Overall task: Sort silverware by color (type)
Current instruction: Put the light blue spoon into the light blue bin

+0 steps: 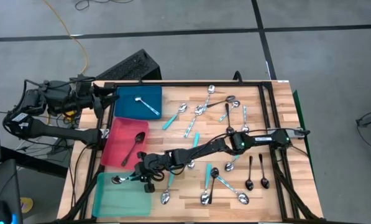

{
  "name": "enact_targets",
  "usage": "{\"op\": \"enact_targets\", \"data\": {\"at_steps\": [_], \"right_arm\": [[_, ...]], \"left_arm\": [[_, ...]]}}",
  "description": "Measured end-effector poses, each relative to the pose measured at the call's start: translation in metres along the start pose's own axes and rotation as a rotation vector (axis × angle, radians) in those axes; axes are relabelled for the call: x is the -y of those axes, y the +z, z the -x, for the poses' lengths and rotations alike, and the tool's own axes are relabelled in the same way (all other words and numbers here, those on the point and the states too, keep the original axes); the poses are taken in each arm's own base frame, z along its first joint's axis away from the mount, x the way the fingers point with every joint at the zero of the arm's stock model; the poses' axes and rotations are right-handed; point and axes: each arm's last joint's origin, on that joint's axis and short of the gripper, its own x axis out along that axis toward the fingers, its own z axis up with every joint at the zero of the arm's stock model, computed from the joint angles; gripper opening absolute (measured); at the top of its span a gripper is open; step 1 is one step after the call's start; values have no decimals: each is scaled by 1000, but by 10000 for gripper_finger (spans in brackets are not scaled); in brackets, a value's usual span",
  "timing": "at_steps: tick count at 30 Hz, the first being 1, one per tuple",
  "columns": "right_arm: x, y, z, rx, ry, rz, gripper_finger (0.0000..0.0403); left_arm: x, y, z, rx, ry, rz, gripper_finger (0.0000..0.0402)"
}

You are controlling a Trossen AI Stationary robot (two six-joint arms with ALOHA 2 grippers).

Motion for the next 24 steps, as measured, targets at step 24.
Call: {"op": "enact_targets", "data": {"at_steps": [24], "right_arm": [[0, -4, 0, -44, 0, 20, 82]], "left_arm": [[0, 0, 0, 2, 4, 2, 195]]}}
